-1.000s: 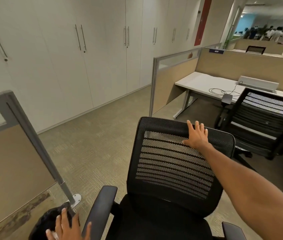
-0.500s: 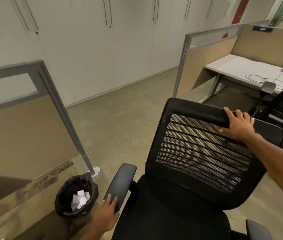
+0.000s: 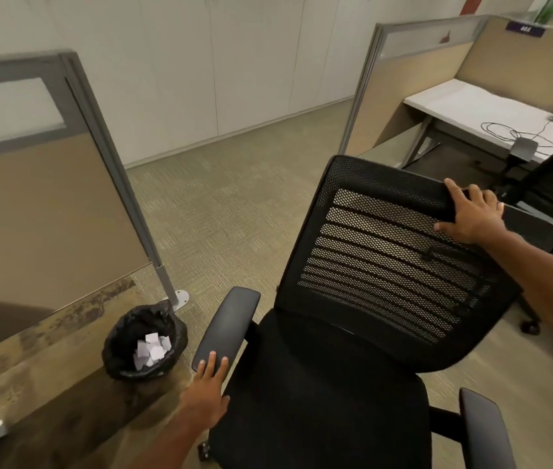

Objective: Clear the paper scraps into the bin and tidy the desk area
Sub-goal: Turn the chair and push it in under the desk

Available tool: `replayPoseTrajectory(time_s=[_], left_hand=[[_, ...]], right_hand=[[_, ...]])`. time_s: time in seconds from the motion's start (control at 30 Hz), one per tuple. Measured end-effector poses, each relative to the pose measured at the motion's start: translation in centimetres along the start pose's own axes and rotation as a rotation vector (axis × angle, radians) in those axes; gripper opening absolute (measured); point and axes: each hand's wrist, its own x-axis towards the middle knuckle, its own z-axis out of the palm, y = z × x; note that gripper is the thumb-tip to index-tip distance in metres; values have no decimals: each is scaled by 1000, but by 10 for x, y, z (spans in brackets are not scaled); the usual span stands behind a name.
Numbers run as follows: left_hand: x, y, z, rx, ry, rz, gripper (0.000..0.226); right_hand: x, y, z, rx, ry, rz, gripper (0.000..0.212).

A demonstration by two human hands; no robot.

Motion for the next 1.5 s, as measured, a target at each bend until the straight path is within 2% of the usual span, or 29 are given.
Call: replayPoseTrajectory(time_s=[0.2, 0.63, 0.83, 1.07, 1.3, 1.4, 1.5], left_hand=[[2, -24, -11, 24, -76, 32, 87], [33, -24, -31, 167, -105, 39, 100], [32, -23, -37, 189, -83, 30, 95], [15, -7, -26, 123, -25, -65, 97], [-23, 53, 10, -59, 197, -101, 81], [-42, 93, 21, -185, 265, -151, 74], [-58, 139, 33, -277, 305, -198, 67]], right_hand=[[-20, 1, -3, -37, -14, -8, 95], [-38, 36, 6, -98, -80, 144, 98], [-45, 45, 7, -101, -95, 159, 100], [-47, 44, -2, -154, -127, 145, 102], [-30, 53, -8, -281, -105, 43, 98], [-13, 64, -9, -274, -95, -95, 102], [-8, 71, -14, -273, -51, -244, 94]])
